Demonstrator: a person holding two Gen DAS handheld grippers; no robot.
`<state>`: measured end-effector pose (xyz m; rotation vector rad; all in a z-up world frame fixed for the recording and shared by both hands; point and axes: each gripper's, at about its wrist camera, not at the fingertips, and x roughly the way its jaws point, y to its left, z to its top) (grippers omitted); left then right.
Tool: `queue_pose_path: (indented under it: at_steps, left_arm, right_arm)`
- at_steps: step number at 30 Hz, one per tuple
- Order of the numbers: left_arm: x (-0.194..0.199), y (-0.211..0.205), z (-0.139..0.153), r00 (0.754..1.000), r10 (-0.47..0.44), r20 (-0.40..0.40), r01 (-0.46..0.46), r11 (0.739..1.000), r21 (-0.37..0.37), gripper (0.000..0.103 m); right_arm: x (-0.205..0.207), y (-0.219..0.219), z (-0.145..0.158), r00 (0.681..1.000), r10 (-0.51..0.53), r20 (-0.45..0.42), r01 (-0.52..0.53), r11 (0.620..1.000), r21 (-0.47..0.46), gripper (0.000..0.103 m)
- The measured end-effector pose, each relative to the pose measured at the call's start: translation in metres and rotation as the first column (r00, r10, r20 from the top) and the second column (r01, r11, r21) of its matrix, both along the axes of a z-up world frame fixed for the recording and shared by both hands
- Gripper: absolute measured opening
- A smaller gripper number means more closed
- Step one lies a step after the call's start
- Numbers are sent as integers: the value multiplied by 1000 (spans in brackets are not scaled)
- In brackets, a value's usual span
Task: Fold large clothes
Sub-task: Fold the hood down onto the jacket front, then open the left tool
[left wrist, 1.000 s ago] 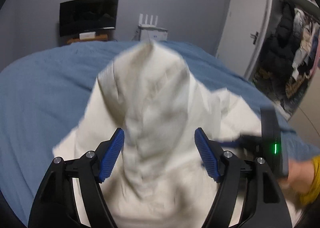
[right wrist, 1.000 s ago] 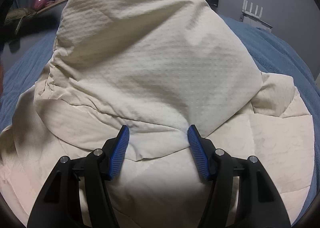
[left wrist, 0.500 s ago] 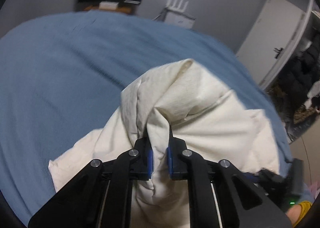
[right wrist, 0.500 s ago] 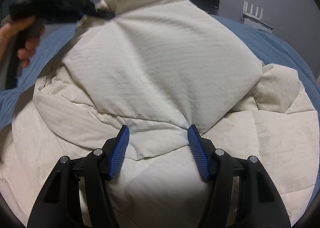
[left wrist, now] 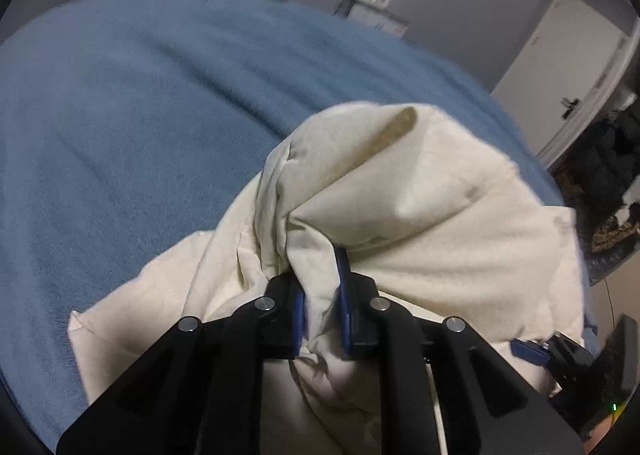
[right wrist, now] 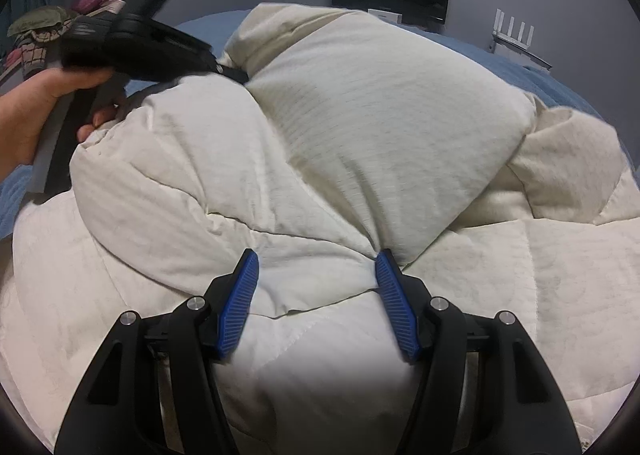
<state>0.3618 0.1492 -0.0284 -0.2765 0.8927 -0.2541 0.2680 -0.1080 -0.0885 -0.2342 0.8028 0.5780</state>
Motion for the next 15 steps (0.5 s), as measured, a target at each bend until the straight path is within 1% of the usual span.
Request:
queue_pose_path:
  at_steps: [2,3,4,5,7,8,10,12,13,14,15]
  left_arm:
    - [-17,1,11,999,2,39,-3,1000,4,26]
    - [-27,0,18,999,0,53,0,1000,18,40]
    - [-38,-2,25,998,5,67,-7,999,37,59]
    - [-49,-4,32,996,-1,86,-3,999,46,64]
    - [-76,-11,44,993,-34,117,27,998,59,65]
    - [-87,-15,46,992,-47,117,39,997,71,65]
    - [-109,-26,44,989,-83,124,68,990,123,64]
    - [-124,-41,33,986,-123,108,99,974,205,64]
    - [-128,-47,24,986,-144,82,119,961,250,64]
    - [-127,-52,15,988,-144,58,121,949,290,64]
    - [-126,-53,5,990,-136,33,120,946,303,64]
  right_arm:
    - [-1,-1,0,1000,0,-1,0,1000,5,58]
    - [-1,-2,1,1000,-1,-1,1,1000,7,58]
    - [-2,-2,1,1000,-2,1,2,1000,8,58]
    - [-3,-3,1,1000,-2,1,2,1000,9,58]
    - [0,-5,2,1000,-3,-1,3,1000,16,58]
    - [2,-6,2,1000,-4,-2,4,1000,19,58]
    - [4,-7,4,1000,-5,0,5,1000,19,58]
    - [1,-6,3,1000,-7,6,6,1000,16,58]
    - [0,-6,2,1000,-7,9,7,1000,14,58]
    - [-2,-5,1,1000,-7,10,7,1000,12,58]
    - [-3,-5,1,1000,-7,11,7,1000,10,58]
